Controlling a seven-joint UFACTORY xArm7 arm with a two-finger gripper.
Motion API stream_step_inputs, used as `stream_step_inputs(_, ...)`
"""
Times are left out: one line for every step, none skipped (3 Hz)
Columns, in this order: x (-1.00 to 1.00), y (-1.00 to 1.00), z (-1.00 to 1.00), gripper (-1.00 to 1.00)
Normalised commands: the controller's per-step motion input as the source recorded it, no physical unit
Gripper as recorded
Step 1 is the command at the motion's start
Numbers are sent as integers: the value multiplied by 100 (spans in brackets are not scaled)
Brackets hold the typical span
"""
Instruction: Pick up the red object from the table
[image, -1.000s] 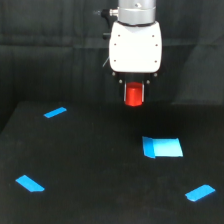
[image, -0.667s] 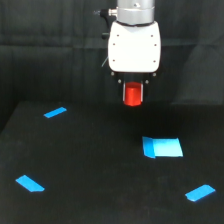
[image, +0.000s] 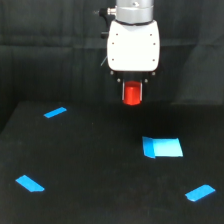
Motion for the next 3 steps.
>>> stream_step_inputs(-10, 2, -2, -100)
stream_step_inputs(-2, -2, 3, -100)
stream_step_inputs(1, 14, 3, -95)
